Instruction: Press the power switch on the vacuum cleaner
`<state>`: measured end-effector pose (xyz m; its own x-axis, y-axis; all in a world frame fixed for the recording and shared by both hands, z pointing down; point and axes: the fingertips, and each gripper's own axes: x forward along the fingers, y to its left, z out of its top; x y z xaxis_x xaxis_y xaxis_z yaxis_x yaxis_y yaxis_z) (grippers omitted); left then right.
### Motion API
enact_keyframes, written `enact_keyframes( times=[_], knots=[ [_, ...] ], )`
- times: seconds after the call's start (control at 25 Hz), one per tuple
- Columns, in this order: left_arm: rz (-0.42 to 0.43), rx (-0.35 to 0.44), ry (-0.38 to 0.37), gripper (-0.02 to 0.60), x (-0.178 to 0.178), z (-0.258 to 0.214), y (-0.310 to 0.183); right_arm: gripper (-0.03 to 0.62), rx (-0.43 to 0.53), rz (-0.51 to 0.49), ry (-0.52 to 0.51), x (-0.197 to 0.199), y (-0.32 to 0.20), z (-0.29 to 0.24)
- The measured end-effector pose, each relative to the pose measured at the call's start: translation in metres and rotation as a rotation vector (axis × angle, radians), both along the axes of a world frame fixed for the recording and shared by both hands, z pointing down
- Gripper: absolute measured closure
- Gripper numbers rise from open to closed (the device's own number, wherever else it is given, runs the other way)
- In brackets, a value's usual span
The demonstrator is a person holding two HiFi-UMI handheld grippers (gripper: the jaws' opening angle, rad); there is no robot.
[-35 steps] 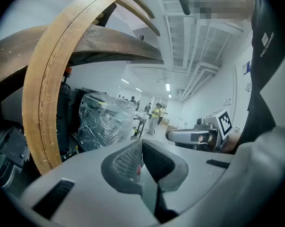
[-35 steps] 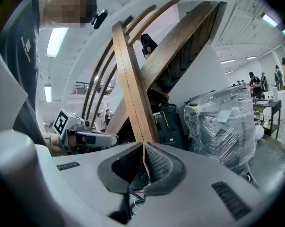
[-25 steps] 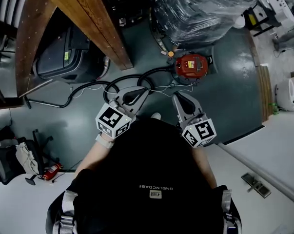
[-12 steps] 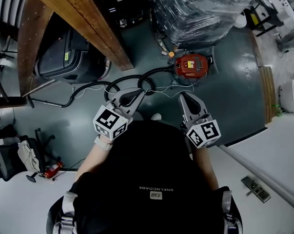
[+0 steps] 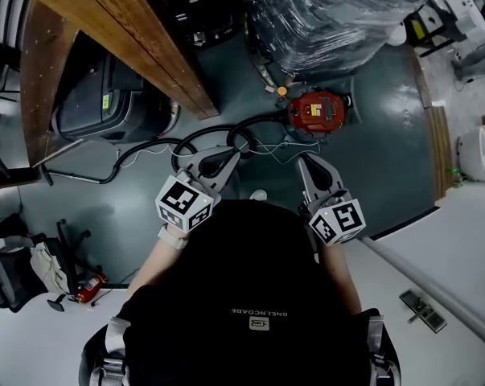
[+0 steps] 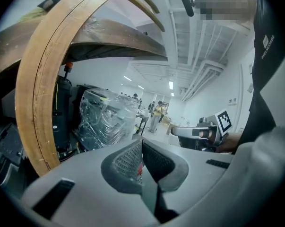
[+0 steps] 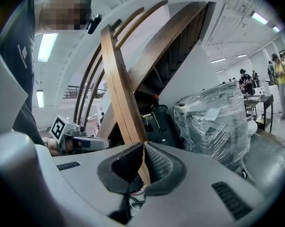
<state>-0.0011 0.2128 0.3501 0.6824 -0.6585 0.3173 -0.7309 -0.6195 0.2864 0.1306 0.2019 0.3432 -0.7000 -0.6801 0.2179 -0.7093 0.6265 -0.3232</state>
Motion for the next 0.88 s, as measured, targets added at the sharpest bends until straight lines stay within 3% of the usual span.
enact_keyframes(
  times=[0.24,0.44,0.68,0.88],
  knots=[
    [0.037,-0.011,0.029,0.566,-0.045,0.005,-0.063,0.561,-0.006,0.046,0.003,-0.04,-0.05,0.003],
    [0.118,-0.017,0.035,0.566,-0.073,0.006,-0.111,0.562,-0.02,0.064,0.021,-0.085,-0.097,0.007],
    [0.206,-0.022,0.04,0.566,-0.097,0.008,-0.144,0.561,-0.008,0.097,0.026,-0.126,-0.137,0.003],
    [0.247,-0.037,0.038,0.566,-0.104,0.01,-0.159,0.56,-0.016,0.131,0.043,-0.134,-0.155,0.002]
  ],
)
